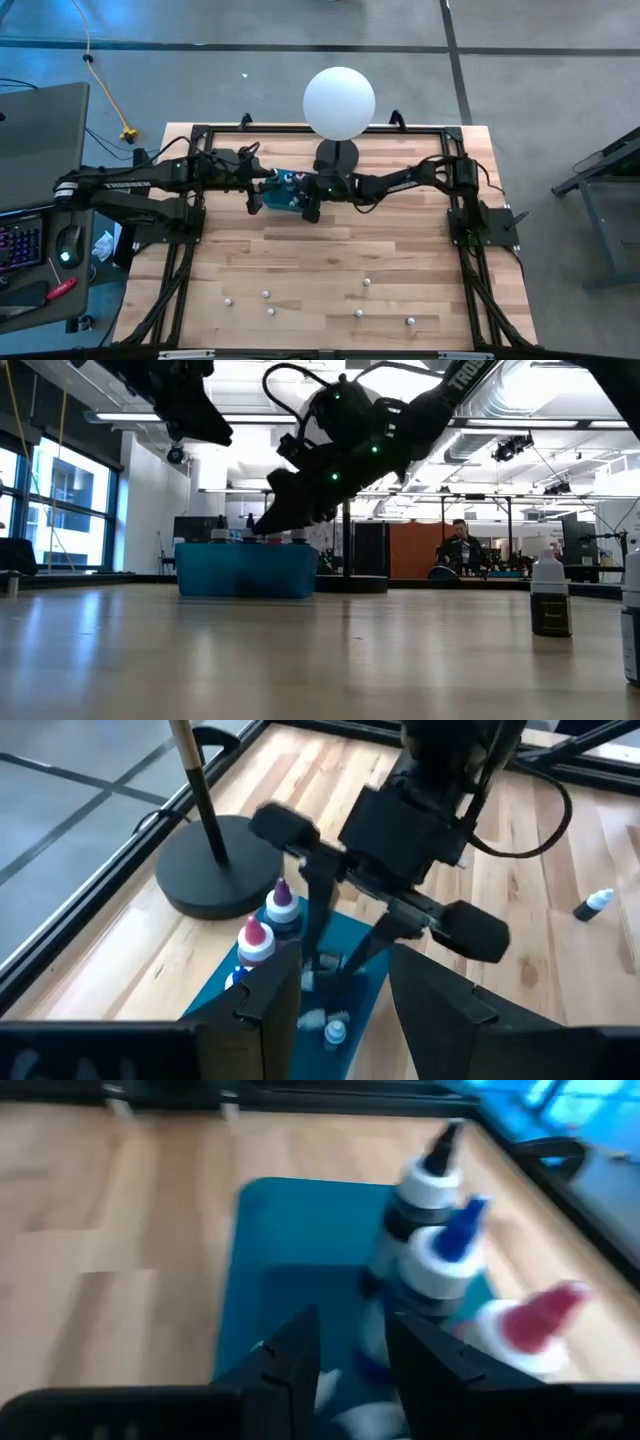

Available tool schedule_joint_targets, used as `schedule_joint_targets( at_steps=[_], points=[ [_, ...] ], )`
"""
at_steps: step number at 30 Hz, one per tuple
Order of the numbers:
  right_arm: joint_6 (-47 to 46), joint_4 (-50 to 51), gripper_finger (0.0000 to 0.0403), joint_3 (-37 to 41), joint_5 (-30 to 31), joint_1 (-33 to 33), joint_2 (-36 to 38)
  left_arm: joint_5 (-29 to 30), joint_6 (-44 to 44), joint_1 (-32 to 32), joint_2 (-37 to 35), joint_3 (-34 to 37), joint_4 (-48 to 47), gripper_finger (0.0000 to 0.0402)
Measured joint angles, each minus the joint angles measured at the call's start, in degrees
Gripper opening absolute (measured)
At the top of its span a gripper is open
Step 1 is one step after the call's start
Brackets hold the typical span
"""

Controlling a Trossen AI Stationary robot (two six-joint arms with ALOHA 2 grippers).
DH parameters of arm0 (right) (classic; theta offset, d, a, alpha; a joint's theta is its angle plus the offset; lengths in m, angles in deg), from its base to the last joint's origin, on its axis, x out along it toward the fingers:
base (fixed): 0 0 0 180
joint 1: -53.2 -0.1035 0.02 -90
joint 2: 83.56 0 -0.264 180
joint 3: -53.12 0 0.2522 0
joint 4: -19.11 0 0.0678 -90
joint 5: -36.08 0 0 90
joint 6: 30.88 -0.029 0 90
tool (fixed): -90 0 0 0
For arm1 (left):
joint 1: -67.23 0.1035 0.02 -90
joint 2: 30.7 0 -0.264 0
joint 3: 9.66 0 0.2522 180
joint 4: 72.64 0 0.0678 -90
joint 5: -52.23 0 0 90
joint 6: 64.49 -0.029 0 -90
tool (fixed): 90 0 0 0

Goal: Pick & Place food coloring
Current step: Put the small purple food coloring bottle into the blue bin

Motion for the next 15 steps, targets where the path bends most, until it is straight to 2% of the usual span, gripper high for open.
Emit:
schedule_joint_targets(
  at_steps=[3, 7, 12, 15],
  points=[
    [1.3, 0.4, 0.0123, 0.0, 3.6, -0.4, 0.6, 0.5, -0.1, 0.0, 0.3, 0.0, 0.5, 0.0152],
    [1.5, 6.4, 0.0133, 0.0, 0.3, -2.3, 7.7, 1.8, -0.2, 0.0, 0.4, 0.0, -0.3, 0.0152],
    [0.7, 24.7, 0.0135, -0.1, -2.6, -8.0, 21.6, 3.5, -0.2, 0.0, 0.4, 0.0, -1.7, 0.0152],
    [-4.1, 36.1, 0.0135, -0.1, -1.6, -13.5, 27.7, 4.2, -0.2, 0.0, 0.4, 0.0, -2.4, 0.0152]
  ],
)
